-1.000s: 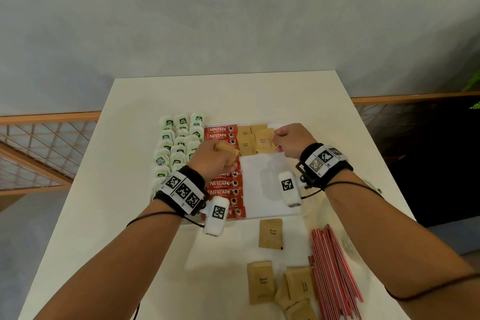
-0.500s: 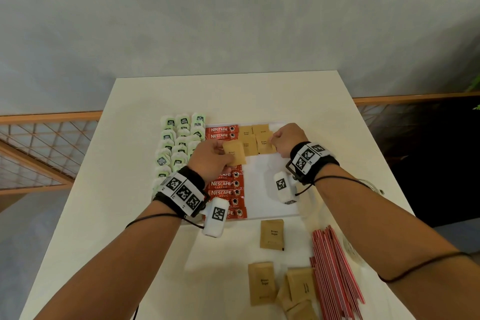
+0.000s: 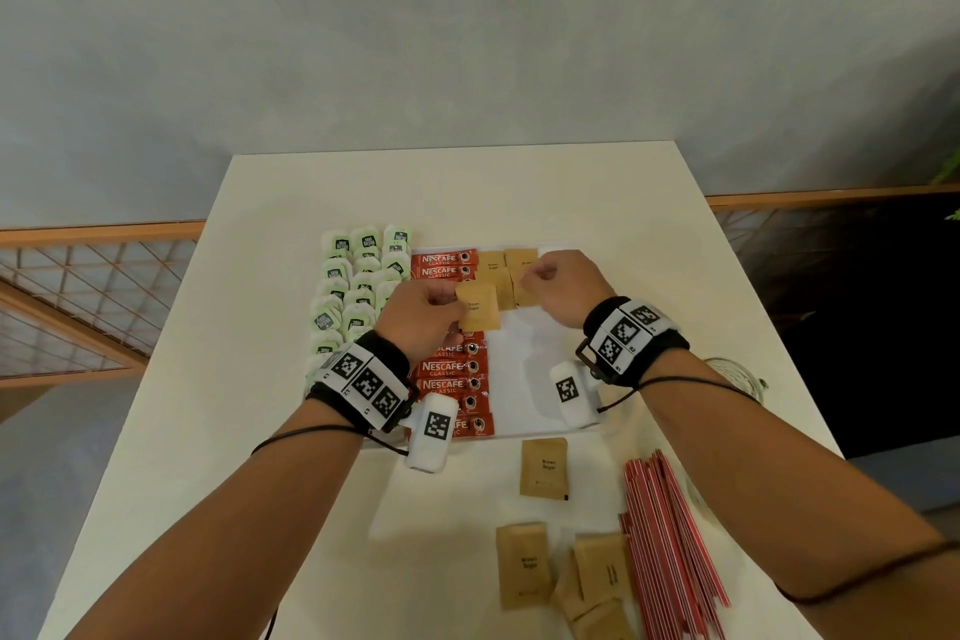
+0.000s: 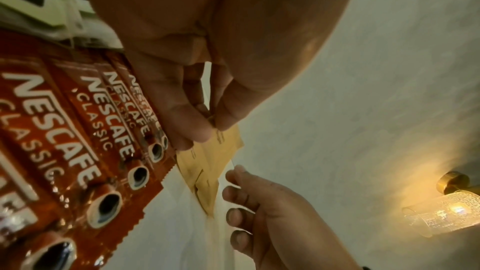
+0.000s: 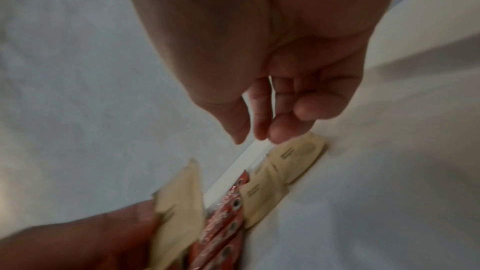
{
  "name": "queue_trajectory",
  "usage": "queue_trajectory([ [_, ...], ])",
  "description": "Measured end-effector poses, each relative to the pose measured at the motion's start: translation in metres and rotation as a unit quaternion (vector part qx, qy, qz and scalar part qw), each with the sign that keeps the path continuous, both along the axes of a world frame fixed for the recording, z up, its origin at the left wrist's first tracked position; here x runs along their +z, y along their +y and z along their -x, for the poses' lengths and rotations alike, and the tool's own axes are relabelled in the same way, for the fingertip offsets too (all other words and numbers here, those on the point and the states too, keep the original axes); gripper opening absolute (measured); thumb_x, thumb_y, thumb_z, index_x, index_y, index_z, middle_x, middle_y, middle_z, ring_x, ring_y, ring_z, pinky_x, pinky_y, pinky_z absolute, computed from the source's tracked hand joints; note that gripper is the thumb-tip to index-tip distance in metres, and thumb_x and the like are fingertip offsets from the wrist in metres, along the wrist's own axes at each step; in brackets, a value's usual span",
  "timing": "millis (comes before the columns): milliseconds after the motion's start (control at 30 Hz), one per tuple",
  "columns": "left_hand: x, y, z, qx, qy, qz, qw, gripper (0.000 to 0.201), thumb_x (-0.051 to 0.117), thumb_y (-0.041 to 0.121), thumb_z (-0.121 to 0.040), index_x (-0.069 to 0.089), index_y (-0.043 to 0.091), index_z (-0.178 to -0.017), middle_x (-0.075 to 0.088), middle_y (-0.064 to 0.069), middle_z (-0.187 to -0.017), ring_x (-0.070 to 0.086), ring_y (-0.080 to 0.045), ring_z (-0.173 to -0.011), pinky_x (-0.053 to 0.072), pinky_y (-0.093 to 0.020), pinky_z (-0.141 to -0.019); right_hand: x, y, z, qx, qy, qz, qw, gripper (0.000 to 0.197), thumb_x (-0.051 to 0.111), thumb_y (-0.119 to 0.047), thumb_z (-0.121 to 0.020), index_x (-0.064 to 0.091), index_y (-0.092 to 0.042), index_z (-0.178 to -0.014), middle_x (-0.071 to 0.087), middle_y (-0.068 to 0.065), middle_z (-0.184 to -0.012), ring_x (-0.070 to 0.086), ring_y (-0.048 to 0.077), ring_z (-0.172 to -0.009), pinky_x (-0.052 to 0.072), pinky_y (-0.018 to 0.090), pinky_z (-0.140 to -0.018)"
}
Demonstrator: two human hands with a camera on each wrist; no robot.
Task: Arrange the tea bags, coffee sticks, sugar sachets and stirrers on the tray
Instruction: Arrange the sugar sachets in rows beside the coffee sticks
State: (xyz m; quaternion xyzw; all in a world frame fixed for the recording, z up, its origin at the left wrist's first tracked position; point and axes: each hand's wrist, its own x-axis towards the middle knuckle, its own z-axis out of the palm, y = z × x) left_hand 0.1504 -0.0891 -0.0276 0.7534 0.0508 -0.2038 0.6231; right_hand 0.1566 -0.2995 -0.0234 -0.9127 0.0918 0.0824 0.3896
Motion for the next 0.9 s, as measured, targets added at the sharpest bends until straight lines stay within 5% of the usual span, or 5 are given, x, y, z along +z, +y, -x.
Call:
queue_trajectory([
  [267, 0.004, -0.003, 0.005, -0.021, -0.038, -0.033, 0.998, 0.018, 0.066, 0.003, -0.093, 0.069, 0.020, -0.090, 0.062, 0.002, -0.071, 0.060, -0.012, -0.063, 0.057, -0.023, -0.057, -0.008, 0.012, 0.023, 0.087, 0.007, -0.090, 0.992, 0.027, 0.064, -0.032, -0.097, 0.073, -0.012, -0.083, 0.071, 0.006, -0.078, 0.063, 0.008, -0.060, 0.043, 0.020, -0.062],
  [600, 0.005, -0.005, 0.005, -0.029, -0.040, -0.040, 0.998, 0.019, 0.068, 0.006, -0.092, 0.067, 0.010, -0.110, 0.068, -0.005, -0.080, 0.065, -0.017, -0.068, 0.056, -0.022, -0.056, -0.007, 0.011, 0.023, 0.070, 0.009, -0.092, 0.993, 0.034, 0.061, -0.022, -0.100, 0.059, -0.022, -0.066, 0.057, -0.005, -0.057, 0.057, 0.002, -0.049, 0.040, 0.021, -0.060],
  [667, 0.003, -0.002, 0.006, -0.024, -0.050, -0.065, 0.996, 0.021, 0.068, 0.009, -0.092, 0.067, 0.013, -0.112, 0.069, -0.003, -0.082, 0.068, -0.012, -0.067, 0.055, -0.023, -0.057, -0.009, 0.008, 0.020, 0.062, 0.013, -0.082, 0.995, 0.036, 0.060, -0.020, -0.100, 0.058, -0.013, -0.065, 0.054, -0.003, -0.058, 0.055, 0.000, -0.047, 0.042, 0.024, -0.062],
  [767, 0.000, 0.006, 0.009, -0.033, -0.094, -0.112, 0.989, 0.017, 0.069, 0.014, -0.091, 0.068, 0.016, -0.108, 0.065, -0.002, -0.074, 0.064, -0.010, -0.062, 0.051, -0.025, -0.058, -0.015, 0.006, 0.017, 0.044, 0.029, -0.074, 0.996, 0.033, 0.060, -0.019, -0.100, 0.065, 0.010, -0.087, 0.061, 0.011, -0.077, 0.056, 0.007, -0.050, 0.048, 0.030, -0.069],
  [900, -0.001, 0.018, 0.021, -0.080, -0.152, -0.174, 0.970, 0.011, 0.068, 0.021, -0.092, 0.069, 0.020, -0.103, 0.060, -0.003, -0.074, 0.056, -0.013, -0.063, 0.050, -0.026, -0.060, -0.026, 0.007, 0.015, 0.034, 0.044, -0.042, 0.998, 0.033, 0.063, -0.021, -0.099, 0.069, 0.009, -0.086, 0.060, 0.011, -0.070, 0.055, 0.019, -0.061, 0.050, 0.030, -0.071],
])
